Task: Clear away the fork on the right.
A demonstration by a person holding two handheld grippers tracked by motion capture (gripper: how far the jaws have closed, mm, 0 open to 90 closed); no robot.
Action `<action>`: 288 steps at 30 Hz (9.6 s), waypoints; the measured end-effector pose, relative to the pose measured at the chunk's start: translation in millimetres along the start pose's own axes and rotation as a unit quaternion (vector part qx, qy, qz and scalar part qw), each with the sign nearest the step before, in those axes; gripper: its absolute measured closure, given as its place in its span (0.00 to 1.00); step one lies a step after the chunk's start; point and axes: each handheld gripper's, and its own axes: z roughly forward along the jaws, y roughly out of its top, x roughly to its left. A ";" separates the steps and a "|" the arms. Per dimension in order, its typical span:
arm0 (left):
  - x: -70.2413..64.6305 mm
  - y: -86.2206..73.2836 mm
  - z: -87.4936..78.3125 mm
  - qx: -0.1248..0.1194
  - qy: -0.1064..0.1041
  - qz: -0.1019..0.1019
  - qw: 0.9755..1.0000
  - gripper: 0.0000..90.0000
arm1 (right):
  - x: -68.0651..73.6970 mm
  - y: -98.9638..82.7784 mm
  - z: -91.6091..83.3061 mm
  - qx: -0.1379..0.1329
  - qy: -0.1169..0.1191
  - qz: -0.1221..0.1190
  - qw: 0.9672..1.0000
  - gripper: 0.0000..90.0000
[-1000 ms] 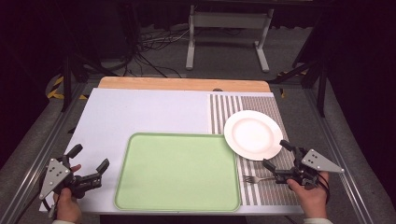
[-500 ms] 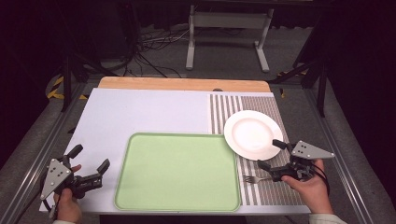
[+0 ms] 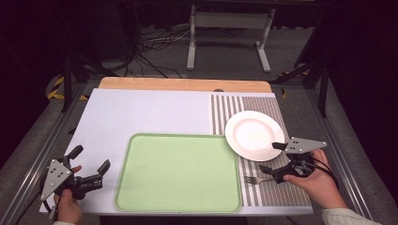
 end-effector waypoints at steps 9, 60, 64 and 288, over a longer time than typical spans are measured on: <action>0.0 -0.1 0.1 0.001 -0.002 0.000 1.000 0.00 | -0.5 10.6 4.0 0.078 0.007 -0.038 0.996 0.06; 0.1 -1.0 1.3 0.002 -0.005 -0.004 1.000 0.00 | 8.3 6.5 37.2 0.338 0.111 -0.222 0.908 0.48; 0.1 -1.2 1.5 0.002 -0.005 -0.005 1.000 0.00 | 8.7 4.9 43.9 0.365 0.121 -0.242 0.891 0.59; 3.0 -0.2 0.6 0.002 -0.012 -0.010 1.000 0.01 | 82.9 94.4 163.2 0.313 0.004 0.212 0.926 0.69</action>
